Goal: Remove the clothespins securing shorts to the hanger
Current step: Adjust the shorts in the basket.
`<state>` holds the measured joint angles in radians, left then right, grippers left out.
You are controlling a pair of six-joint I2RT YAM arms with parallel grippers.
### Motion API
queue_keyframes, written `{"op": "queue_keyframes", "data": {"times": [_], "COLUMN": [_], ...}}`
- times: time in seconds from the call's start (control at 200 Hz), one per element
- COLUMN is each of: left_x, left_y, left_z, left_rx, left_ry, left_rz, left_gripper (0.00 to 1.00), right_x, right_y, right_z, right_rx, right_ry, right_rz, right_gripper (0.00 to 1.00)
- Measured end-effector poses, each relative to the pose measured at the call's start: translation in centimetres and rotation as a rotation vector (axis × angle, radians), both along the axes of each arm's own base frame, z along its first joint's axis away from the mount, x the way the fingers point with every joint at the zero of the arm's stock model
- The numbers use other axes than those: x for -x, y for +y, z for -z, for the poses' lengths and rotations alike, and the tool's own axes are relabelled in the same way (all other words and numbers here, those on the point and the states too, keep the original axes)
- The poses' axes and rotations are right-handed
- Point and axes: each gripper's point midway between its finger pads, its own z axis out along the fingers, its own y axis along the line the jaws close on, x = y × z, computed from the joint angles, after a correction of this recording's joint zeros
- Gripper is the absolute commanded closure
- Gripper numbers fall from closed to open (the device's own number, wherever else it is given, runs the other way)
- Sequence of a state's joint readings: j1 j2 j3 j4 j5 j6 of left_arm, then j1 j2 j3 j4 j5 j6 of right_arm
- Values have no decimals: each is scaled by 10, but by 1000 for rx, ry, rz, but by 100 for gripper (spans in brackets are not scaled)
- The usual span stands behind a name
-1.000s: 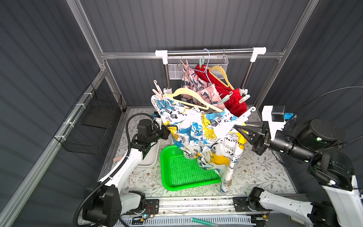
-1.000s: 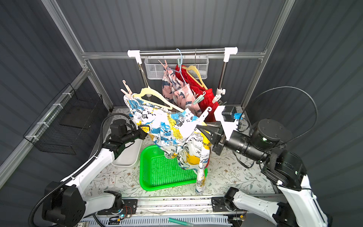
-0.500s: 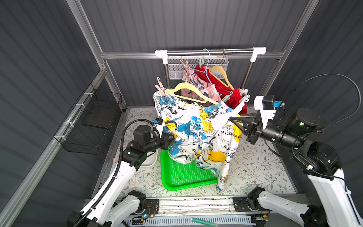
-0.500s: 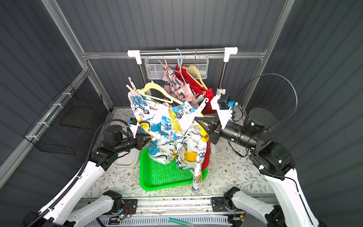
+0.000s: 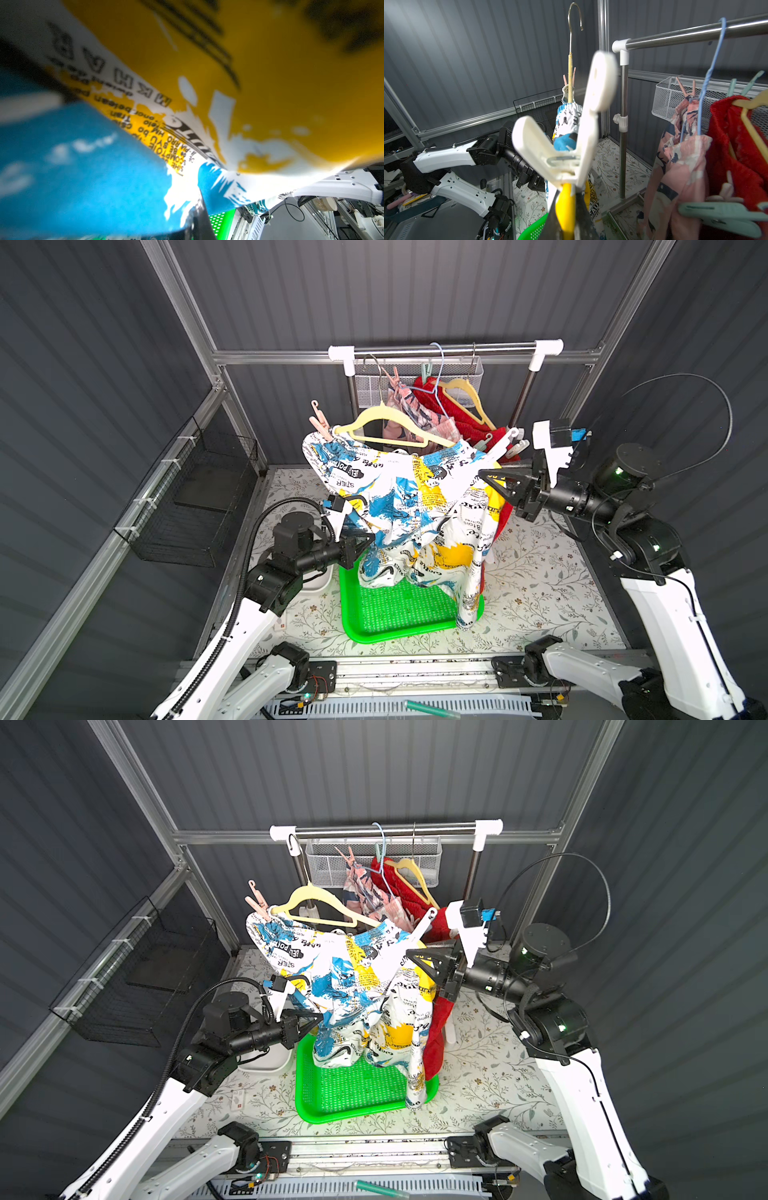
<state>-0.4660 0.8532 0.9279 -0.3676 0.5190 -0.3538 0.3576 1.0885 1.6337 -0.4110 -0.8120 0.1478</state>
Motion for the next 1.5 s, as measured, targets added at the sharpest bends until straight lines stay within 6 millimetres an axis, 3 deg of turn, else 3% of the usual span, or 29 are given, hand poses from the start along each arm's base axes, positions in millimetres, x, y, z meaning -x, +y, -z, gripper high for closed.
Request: {"op": "queue_keyframes", "data": {"times": [0.245,0.51,0.745,1.101,1.261,1.501], "left_x": [11,25,35,50,50,32], "left_y": [-6,-8,-9,-14,-12,-11], "left_z": [1,35,43,15,36,97], "left_rx": [14,-28,-46,-4,-37,-115], "left_ry": [36,155,203,205,255,368], "left_rz": [61,104,127,187,173,97], "left_gripper": [100,100,100,100,100,100], "right_x": [-5,-10,-15,-14,-11,-10], "right_y": [2,7,11,9,8,8], "right_z": [11,34,50,43,50,73], "right_rx": [-7,-7,-10,-30,-32,-35], "right_ry": [16,61,87,59,56,58], "right_rz": [-38,-74,-94,-105,-109,-114], "right_gripper": [100,100,100,100,100,100]}}
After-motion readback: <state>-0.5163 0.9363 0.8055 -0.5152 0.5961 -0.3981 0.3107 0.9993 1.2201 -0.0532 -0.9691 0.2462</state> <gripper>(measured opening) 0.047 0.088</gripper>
